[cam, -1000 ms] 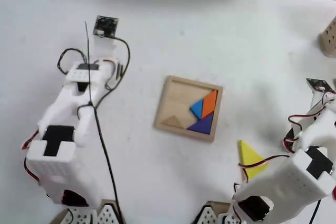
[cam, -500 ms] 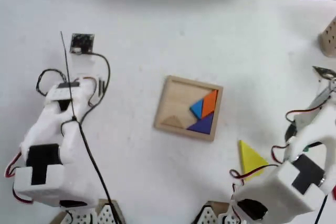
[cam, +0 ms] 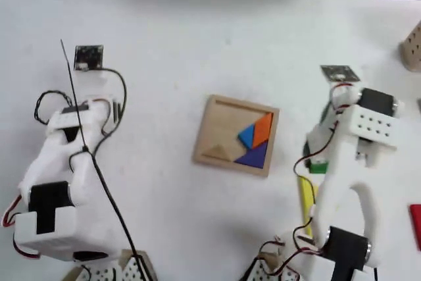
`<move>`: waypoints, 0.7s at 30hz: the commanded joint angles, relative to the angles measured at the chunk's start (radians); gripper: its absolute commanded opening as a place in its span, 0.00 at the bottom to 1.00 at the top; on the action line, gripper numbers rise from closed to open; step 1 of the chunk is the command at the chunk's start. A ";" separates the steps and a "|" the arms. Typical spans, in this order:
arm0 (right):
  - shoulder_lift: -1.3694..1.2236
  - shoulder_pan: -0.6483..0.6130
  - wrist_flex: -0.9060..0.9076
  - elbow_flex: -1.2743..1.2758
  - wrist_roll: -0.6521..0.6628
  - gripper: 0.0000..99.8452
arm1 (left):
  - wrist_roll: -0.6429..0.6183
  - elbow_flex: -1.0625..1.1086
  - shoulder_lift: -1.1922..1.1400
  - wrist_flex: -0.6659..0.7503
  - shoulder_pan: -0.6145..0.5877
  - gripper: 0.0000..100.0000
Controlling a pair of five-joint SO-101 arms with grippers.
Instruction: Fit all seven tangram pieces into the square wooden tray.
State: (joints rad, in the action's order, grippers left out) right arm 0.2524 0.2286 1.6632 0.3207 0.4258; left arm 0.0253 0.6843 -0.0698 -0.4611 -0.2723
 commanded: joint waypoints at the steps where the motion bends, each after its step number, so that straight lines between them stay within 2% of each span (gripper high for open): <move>1: 0.044 -0.125 -0.012 -0.008 -0.078 0.02 | 0.032 -0.014 0.059 0.003 -0.012 0.14; 9: 0.045 -0.398 -0.160 0.060 -0.112 0.02 | 0.034 -0.014 0.058 0.025 -0.012 0.14; 15: 0.044 -0.527 -0.352 0.157 -0.109 0.02 | 0.035 -0.014 0.059 0.026 -0.012 0.14; 21: 0.042 -0.601 -0.495 0.236 -0.109 0.04 | 0.032 -0.008 0.059 0.052 -0.012 0.26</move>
State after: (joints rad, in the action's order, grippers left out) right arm 0.2570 -0.3406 1.2290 0.5524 0.3214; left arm 0.0253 0.6843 -0.0698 -0.4396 -0.2723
